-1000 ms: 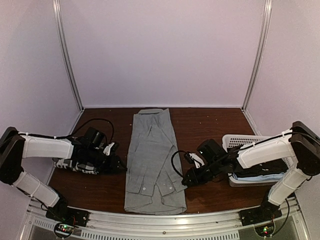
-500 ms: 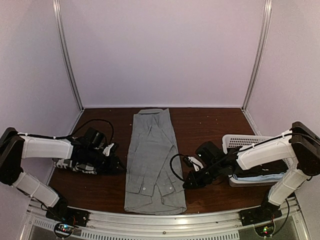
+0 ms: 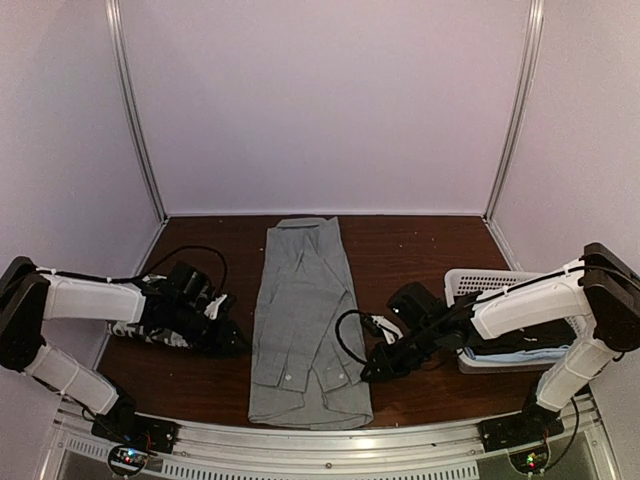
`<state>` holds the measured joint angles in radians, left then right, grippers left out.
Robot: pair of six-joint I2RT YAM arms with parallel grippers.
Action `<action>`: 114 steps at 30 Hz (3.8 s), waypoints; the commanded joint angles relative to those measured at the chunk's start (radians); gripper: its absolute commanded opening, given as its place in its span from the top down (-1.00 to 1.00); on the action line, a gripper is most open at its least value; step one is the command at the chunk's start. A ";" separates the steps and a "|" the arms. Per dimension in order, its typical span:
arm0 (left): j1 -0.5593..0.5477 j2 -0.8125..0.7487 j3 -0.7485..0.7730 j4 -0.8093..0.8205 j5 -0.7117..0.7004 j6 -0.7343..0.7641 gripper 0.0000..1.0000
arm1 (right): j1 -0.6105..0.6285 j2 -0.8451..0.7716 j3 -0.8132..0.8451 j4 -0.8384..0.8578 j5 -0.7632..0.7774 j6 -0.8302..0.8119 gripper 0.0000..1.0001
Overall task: Fold and stack the long sleeve shirts
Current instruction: Pick up the rectangle-folded shirt from the center of the board, then fold the rectangle-folded shirt at the center of the board.
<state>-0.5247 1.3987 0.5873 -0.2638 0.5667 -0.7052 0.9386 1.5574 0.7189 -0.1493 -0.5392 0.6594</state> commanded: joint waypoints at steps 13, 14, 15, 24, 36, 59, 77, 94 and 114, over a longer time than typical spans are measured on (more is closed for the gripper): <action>-0.029 -0.029 -0.095 0.010 0.085 -0.031 0.12 | -0.050 -0.049 -0.065 0.085 0.031 0.066 0.16; -0.029 -0.029 -0.101 0.020 0.094 -0.040 0.12 | -0.056 -0.047 -0.072 0.101 0.021 0.071 0.16; -0.029 -0.029 -0.105 0.029 0.102 -0.047 0.12 | -0.060 -0.044 -0.077 0.116 0.015 0.076 0.16; -0.066 -0.023 -0.123 0.070 0.101 -0.097 0.17 | -0.075 -0.004 -0.136 0.268 -0.031 0.142 0.27; -0.126 0.017 -0.121 0.119 0.083 -0.150 0.33 | -0.072 0.014 -0.187 0.372 -0.065 0.187 0.38; -0.153 0.023 -0.138 0.243 0.159 -0.218 0.73 | -0.054 0.018 -0.203 0.466 -0.070 0.250 0.82; -0.075 -0.076 -0.113 0.315 0.259 -0.331 1.00 | -0.115 -0.023 -0.102 0.423 -0.142 0.245 1.00; 0.180 0.026 -0.034 0.490 0.362 -0.482 1.00 | -0.281 0.188 0.127 0.568 -0.232 0.330 1.00; 0.237 0.376 0.114 0.647 0.312 -0.454 1.00 | -0.374 0.448 0.292 0.589 -0.174 0.310 0.83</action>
<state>-0.2981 1.7882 0.6674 0.3397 0.9012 -1.1801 0.5751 2.0350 0.9955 0.4385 -0.7437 0.9970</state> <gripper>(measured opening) 0.013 0.041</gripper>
